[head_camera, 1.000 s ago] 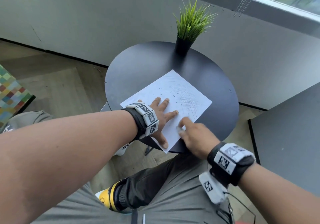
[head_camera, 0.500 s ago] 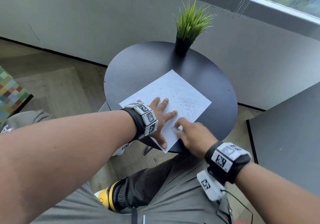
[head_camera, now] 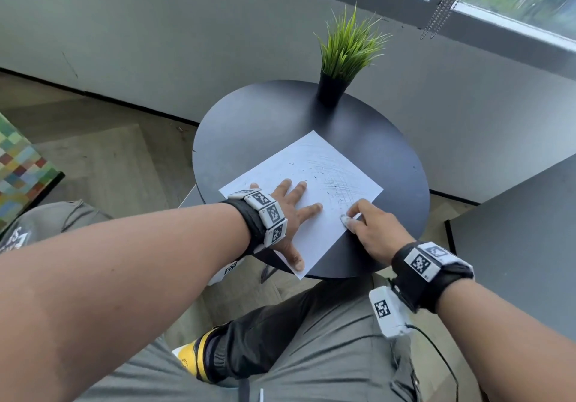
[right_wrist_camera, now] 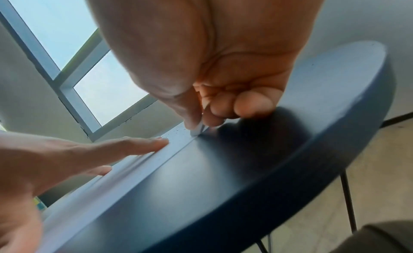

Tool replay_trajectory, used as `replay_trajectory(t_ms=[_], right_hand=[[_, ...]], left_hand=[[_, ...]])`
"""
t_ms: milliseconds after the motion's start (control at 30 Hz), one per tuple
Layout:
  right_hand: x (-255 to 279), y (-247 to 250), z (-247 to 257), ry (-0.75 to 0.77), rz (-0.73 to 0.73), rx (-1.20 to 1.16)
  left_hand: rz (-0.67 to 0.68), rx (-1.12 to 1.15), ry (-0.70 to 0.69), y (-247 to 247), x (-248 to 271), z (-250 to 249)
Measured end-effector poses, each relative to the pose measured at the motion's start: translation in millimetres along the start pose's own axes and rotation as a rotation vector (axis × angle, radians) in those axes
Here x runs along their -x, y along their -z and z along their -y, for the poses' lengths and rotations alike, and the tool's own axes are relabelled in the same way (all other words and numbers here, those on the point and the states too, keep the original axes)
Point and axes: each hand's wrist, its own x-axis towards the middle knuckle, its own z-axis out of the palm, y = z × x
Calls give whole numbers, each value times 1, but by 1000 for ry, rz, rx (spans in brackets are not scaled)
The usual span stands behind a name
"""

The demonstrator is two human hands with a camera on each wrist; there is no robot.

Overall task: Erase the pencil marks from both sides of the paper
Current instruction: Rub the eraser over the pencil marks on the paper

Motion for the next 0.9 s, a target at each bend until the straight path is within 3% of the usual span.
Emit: replay_trajectory(t_ms=[167, 333, 467, 533, 667, 800, 900], right_hand=[[11, -7, 14, 50, -8, 98], [44, -36, 33, 372, 188, 289], [19, -12, 22, 144, 6, 178], [23, -15, 26, 178, 19, 206], [55, -38, 39, 368, 206, 279], [30, -19, 23, 147, 53, 215], [44, -28, 33, 224, 86, 258]], left_hand=[[-12, 11, 11, -1, 1, -2], [-8, 14, 20, -4, 0, -3], [-5, 35, 27, -3, 1, -5], [-9, 39, 27, -3, 2, -5], [-4, 23, 24, -4, 1, -4], [-1, 26, 20, -3, 1, -4], [4, 17, 27, -4, 1, -3]])
